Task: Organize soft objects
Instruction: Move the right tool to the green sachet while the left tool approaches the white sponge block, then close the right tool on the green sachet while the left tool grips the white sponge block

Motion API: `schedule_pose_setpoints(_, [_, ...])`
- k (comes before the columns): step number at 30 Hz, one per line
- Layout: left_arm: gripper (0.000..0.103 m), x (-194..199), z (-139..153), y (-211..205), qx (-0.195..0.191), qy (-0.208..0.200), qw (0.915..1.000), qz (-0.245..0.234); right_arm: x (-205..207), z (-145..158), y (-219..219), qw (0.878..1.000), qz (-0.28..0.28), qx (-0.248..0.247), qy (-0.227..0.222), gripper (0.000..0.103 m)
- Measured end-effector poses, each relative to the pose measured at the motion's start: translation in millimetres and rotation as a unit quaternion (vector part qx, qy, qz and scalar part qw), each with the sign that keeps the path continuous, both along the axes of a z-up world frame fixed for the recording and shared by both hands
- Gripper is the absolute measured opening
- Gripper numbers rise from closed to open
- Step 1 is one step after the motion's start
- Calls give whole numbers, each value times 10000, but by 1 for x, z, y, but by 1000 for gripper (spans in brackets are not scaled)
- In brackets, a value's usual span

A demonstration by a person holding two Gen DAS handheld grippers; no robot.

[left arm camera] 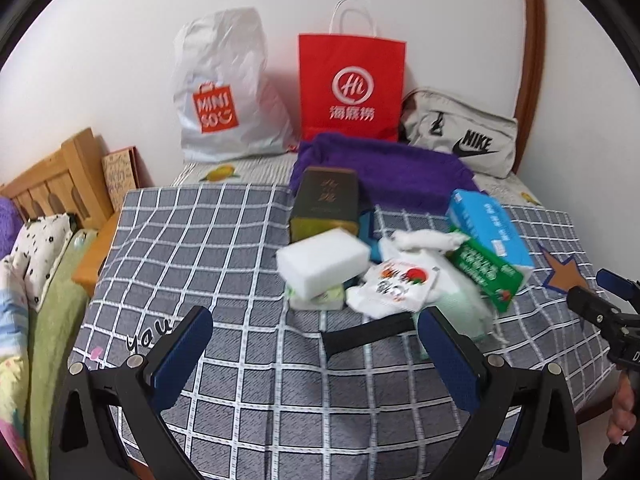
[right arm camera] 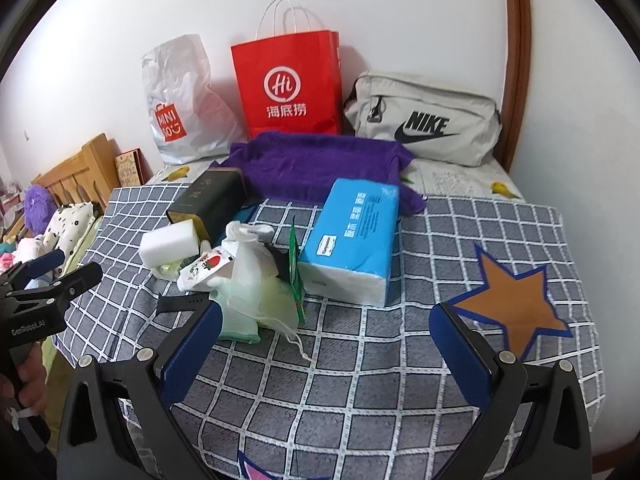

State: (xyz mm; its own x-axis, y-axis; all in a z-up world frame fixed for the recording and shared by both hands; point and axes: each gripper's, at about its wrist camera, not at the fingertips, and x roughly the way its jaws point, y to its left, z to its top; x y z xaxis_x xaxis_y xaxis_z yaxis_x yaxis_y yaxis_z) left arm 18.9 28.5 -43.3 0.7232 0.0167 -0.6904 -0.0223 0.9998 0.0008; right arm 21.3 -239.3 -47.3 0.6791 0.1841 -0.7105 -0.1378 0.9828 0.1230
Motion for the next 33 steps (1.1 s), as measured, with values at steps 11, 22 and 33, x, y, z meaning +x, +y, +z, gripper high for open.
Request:
schedule_pose_setpoints(11, [103,22,-32,14,-168,264,9995,92,37,-37,23,9980,611,-96,99,62])
schedule_pose_setpoints(22, [103,45,-52,22,-200,389,9989,139,70,-64,43,9952,917,-166,298,21])
schedule_pose_setpoints(33, [103,82,-55,23,-610,327,9974,-213,63,-62,35,9953,936,-83,231,8])
